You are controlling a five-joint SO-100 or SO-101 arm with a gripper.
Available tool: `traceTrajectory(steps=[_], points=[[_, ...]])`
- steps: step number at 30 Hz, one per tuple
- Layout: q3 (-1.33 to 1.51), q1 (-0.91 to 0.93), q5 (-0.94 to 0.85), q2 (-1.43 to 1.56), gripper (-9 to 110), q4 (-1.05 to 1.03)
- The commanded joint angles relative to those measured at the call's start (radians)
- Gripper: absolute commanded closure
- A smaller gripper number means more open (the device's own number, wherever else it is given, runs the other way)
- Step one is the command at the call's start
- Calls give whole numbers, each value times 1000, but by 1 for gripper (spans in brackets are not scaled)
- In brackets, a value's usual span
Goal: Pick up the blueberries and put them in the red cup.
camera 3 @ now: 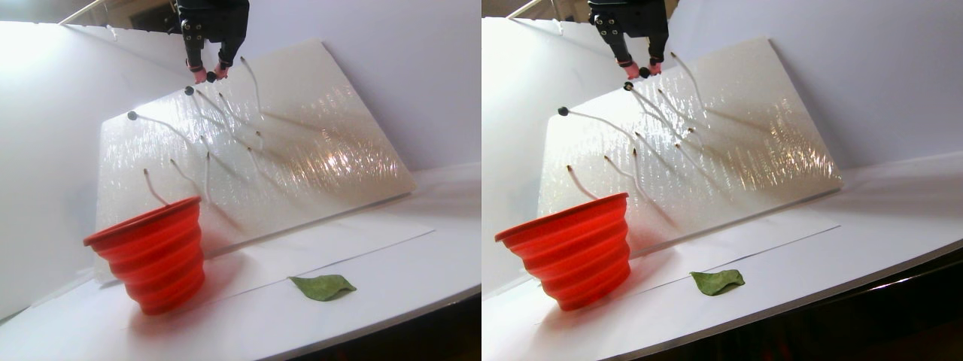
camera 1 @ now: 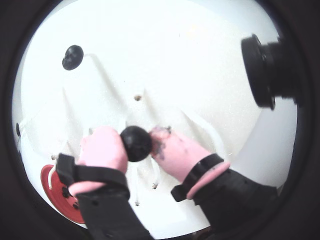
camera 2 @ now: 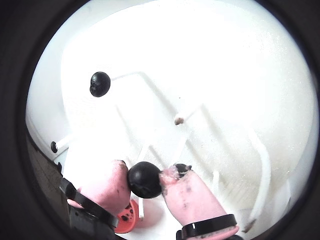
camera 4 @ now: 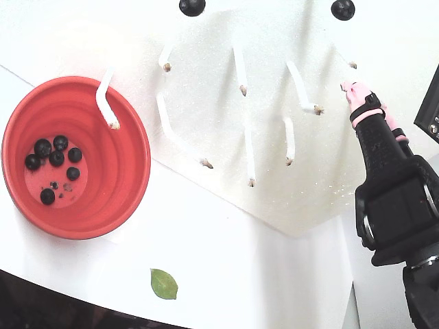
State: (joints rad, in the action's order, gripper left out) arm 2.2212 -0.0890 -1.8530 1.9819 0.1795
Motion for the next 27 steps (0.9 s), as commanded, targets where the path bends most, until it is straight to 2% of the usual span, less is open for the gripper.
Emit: traceTrajectory(steps=[1, 27], points=[[-21, -52, 14, 117, 91, -14], [123, -144, 74, 357, 91, -224]])
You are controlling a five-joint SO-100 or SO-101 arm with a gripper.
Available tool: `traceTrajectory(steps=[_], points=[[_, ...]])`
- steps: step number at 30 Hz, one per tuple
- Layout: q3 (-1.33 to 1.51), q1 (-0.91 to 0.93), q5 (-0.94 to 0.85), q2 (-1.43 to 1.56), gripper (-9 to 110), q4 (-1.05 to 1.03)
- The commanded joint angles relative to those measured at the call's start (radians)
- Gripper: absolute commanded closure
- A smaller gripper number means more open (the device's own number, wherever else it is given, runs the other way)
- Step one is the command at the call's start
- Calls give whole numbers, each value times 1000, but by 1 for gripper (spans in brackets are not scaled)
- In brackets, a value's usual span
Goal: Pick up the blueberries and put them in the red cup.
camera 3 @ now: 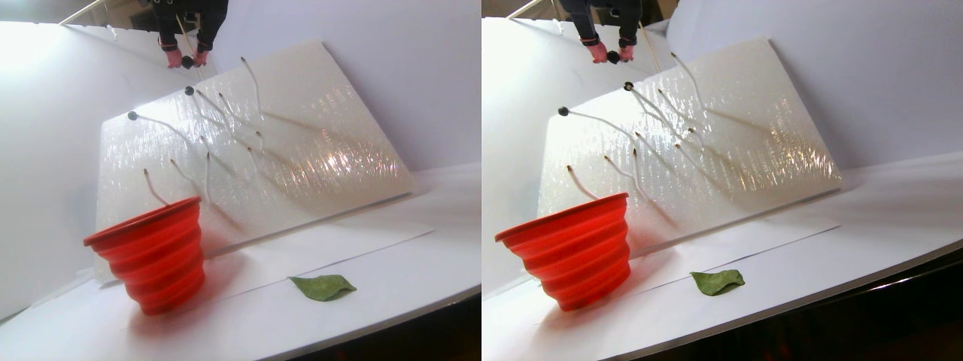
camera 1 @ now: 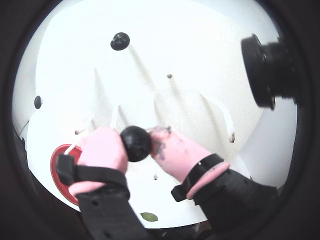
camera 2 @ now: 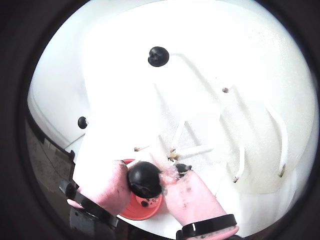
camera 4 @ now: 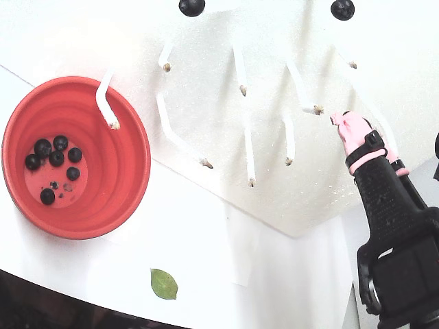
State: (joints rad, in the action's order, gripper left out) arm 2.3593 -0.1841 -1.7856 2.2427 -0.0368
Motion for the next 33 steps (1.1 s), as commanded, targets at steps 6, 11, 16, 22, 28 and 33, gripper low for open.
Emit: traceTrajectory(steps=[6, 11, 16, 22, 28, 33], points=[[20, -66, 23, 126, 91, -52], [43, -89, 44, 149, 91, -86], [55, -112, 54, 147, 91, -103], [78, -147, 61, 138, 91, -107], [97, -187, 86, 114, 90, -107], [87, -212, 98, 55, 90, -101]])
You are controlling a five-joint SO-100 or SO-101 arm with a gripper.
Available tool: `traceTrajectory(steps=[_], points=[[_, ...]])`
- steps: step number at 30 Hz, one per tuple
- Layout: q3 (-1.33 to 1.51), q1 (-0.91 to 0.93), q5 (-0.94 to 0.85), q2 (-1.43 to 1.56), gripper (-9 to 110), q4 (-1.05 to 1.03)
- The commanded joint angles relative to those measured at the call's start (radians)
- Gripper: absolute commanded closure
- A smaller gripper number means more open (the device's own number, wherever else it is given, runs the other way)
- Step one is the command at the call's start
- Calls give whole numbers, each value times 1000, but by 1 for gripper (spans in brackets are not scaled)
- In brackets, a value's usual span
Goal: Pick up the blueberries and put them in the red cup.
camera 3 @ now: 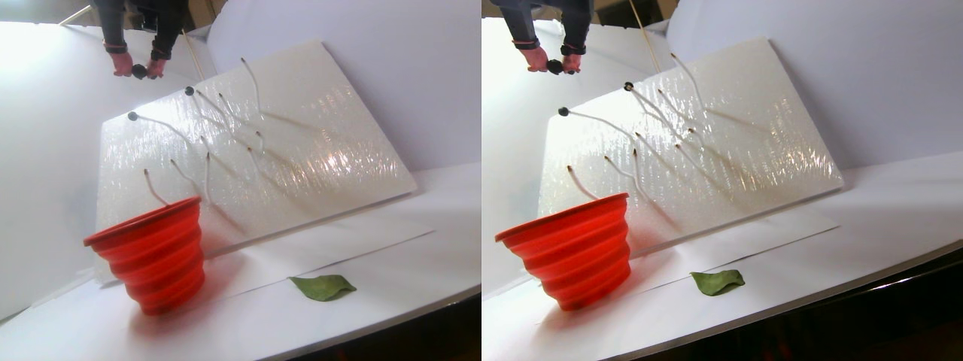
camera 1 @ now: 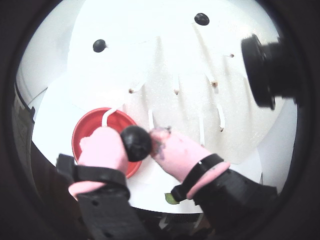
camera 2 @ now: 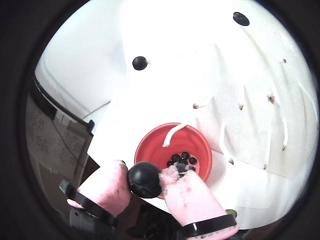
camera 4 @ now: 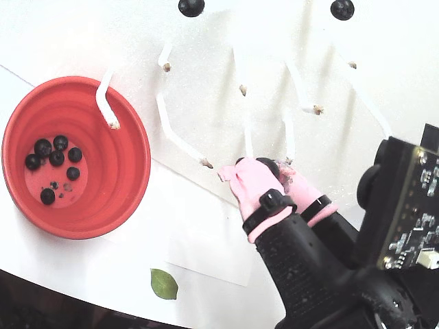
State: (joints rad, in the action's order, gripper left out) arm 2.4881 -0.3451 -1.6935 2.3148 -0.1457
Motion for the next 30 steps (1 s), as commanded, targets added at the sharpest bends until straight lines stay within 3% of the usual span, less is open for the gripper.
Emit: traceTrajectory(steps=[1, 30], points=[[-43, -57, 8, -28, 90, 15], [-132, -83, 41, -353, 88, 202]])
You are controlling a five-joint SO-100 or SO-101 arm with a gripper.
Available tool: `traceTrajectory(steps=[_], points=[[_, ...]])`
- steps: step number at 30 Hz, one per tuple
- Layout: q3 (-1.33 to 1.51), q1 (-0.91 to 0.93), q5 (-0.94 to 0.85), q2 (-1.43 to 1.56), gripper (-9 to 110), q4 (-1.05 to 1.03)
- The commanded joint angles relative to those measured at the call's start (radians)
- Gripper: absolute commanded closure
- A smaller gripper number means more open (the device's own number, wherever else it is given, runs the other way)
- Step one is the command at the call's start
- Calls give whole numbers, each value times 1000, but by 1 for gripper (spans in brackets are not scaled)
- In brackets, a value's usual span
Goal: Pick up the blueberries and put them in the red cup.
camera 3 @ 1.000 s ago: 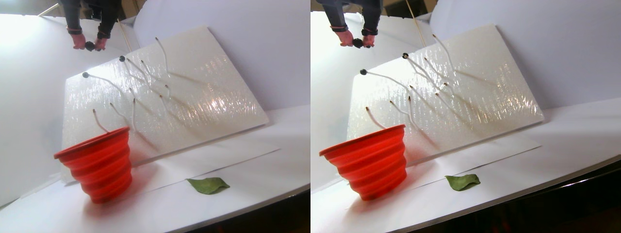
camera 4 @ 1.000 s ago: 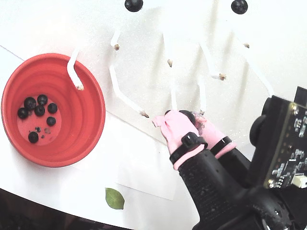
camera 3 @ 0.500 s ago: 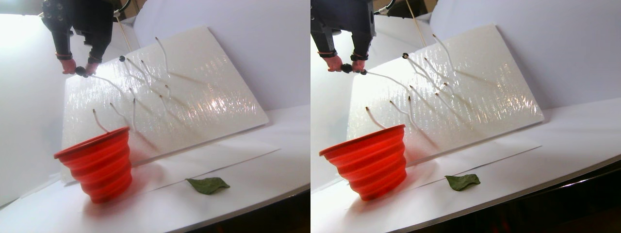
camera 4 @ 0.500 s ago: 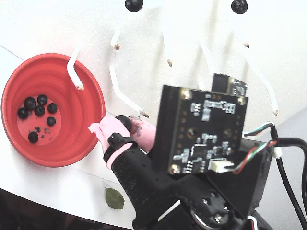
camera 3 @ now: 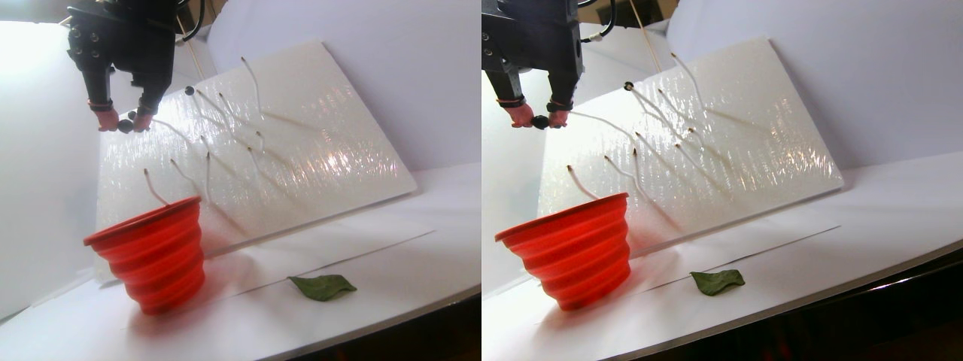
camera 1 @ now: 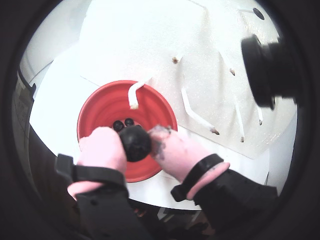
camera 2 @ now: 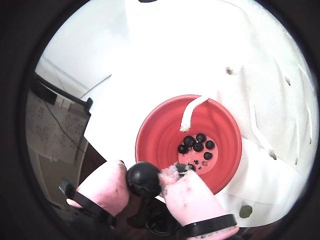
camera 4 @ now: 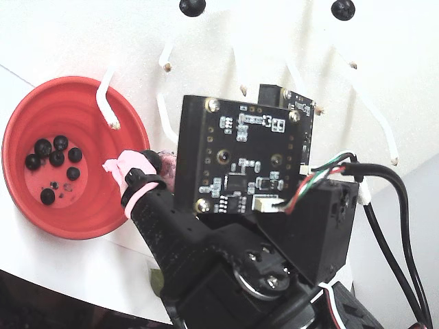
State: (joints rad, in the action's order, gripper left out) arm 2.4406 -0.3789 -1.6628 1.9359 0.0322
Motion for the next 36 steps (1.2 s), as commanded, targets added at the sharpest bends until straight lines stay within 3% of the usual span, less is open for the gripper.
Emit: traceTrajectory(steps=[1, 36], points=[[-77, -48, 9, 34, 87, 25], [15, 94, -61, 319, 86, -81]])
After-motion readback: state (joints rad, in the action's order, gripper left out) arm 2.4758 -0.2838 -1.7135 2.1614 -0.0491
